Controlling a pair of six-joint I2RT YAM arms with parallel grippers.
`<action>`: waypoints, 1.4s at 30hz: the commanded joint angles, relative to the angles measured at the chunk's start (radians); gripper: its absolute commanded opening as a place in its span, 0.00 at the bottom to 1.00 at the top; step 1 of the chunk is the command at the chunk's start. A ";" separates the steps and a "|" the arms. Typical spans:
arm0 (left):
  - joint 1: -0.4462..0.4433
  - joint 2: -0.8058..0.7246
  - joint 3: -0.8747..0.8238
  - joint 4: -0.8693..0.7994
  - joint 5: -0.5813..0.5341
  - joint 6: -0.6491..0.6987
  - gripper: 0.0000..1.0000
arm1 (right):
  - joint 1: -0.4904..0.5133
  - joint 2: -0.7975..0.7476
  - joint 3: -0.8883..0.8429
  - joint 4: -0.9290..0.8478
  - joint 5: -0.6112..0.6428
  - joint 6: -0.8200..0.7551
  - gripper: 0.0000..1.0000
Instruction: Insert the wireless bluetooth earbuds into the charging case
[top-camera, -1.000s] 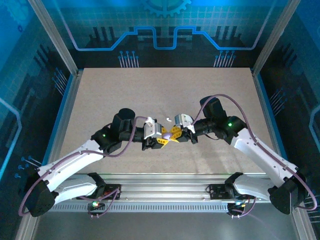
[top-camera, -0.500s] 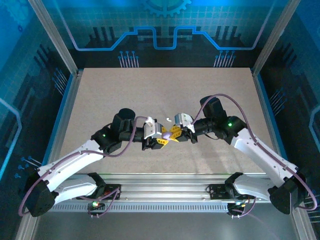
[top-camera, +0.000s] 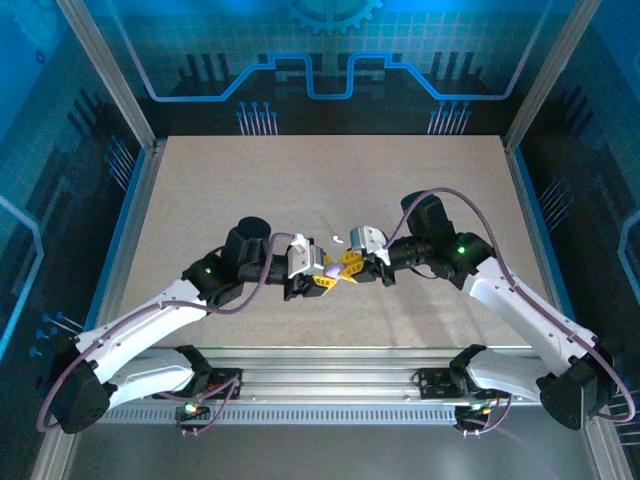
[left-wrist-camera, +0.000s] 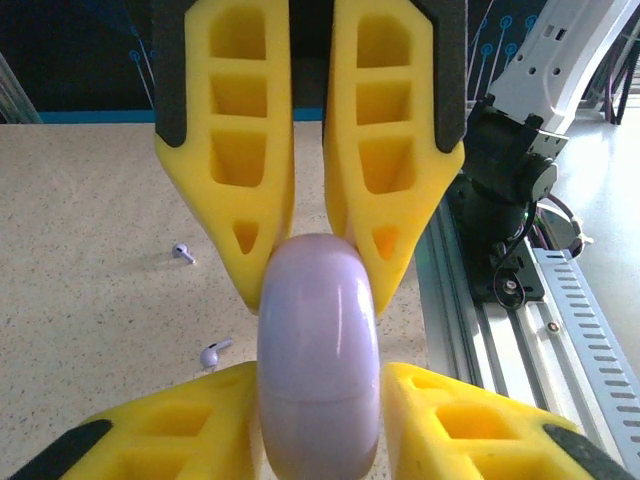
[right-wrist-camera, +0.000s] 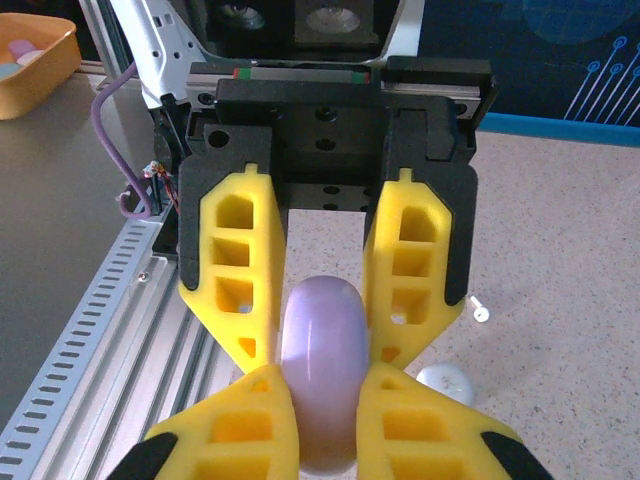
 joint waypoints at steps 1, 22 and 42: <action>-0.006 -0.017 0.007 0.002 -0.008 -0.007 0.31 | 0.014 -0.010 0.020 0.018 -0.012 0.014 0.10; -0.006 -0.035 0.005 0.008 -0.030 -0.004 0.17 | 0.014 -0.043 -0.020 0.106 0.066 0.079 0.44; -0.006 -0.045 0.000 0.006 -0.028 -0.005 0.16 | 0.034 0.007 0.014 0.090 0.063 0.069 0.51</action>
